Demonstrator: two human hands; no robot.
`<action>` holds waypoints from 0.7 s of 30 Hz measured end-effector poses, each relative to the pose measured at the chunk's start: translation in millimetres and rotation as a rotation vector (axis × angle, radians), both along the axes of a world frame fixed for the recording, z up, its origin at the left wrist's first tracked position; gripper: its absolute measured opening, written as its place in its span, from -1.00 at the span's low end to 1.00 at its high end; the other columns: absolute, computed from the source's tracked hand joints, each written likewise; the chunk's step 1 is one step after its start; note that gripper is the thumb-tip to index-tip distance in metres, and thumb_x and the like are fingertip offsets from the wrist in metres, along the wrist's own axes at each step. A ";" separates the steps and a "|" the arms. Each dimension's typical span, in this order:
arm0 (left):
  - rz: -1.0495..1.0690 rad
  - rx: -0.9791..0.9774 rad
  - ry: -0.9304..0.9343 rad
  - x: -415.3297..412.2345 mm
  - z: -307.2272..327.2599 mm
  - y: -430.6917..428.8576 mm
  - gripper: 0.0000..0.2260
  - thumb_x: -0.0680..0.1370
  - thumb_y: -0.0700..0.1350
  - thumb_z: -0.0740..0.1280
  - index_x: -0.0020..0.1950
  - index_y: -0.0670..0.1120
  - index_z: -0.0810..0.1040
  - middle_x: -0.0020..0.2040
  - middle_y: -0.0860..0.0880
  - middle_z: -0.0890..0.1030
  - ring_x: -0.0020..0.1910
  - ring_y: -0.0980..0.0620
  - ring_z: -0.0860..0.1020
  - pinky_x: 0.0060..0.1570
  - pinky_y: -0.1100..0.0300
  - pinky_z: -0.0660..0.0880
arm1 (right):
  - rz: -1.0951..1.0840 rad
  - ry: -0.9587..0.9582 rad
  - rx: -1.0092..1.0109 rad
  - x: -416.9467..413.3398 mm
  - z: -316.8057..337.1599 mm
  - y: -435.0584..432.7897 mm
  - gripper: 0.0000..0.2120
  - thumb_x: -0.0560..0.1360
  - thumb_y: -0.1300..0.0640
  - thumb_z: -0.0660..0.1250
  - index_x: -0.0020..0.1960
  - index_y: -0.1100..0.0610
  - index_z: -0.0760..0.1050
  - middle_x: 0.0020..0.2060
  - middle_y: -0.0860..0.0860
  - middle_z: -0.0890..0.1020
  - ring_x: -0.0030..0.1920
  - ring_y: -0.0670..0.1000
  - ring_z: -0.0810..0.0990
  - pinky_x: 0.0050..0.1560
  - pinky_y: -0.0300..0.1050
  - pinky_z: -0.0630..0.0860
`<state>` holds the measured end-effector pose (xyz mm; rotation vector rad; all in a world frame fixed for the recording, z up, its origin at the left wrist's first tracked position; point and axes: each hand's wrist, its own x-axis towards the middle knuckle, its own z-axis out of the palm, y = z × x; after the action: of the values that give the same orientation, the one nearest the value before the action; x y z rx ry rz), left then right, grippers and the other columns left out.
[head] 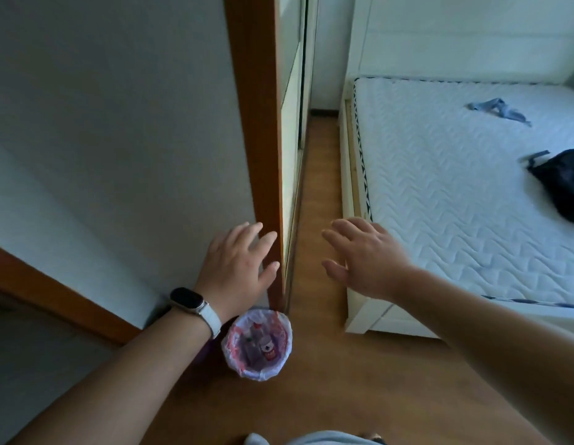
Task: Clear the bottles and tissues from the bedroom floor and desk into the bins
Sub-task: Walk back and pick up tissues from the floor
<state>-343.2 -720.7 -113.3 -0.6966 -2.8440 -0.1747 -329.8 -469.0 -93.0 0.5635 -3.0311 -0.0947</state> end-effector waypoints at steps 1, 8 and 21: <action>-0.018 -0.001 0.007 0.4 5.4 17.1 -0.54 0.55 0.15 0.19 0.36 -0.04 0.48 0.33 -0.13 0.52 0.32 -0.17 0.46 0.21 -0.13 0.43 | -0.019 0.015 -0.014 3.8 4.0 15.7 -0.50 0.55 -0.27 0.10 0.37 -0.03 0.36 0.31 -0.04 0.46 0.35 0.06 0.39 0.27 0.04 0.39; -0.172 -0.026 0.059 2.1 32.3 150.3 -0.53 0.56 0.16 0.12 0.35 -0.05 0.50 0.32 -0.14 0.53 0.32 -0.16 0.46 0.26 -0.13 0.41 | -0.157 0.063 -0.107 39.2 22.7 142.4 -0.50 0.53 -0.25 0.10 0.34 0.00 0.38 0.28 0.00 0.49 0.32 0.10 0.42 0.22 0.08 0.41; -0.552 0.018 0.119 11.8 41.9 399.7 -0.57 0.51 0.13 0.23 0.30 -0.05 0.49 0.26 -0.13 0.54 0.27 -0.18 0.48 0.22 -0.13 0.42 | -0.577 0.103 -0.197 138.3 28.7 354.1 -0.45 0.55 -0.26 0.08 0.44 -0.01 0.28 0.42 -0.04 0.34 0.43 0.06 0.26 0.37 0.03 0.23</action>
<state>-331.3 -321.1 -71.3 -1.4199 -2.4670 -0.2303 -191.5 -115.0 -64.3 -0.3261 -2.9483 0.1451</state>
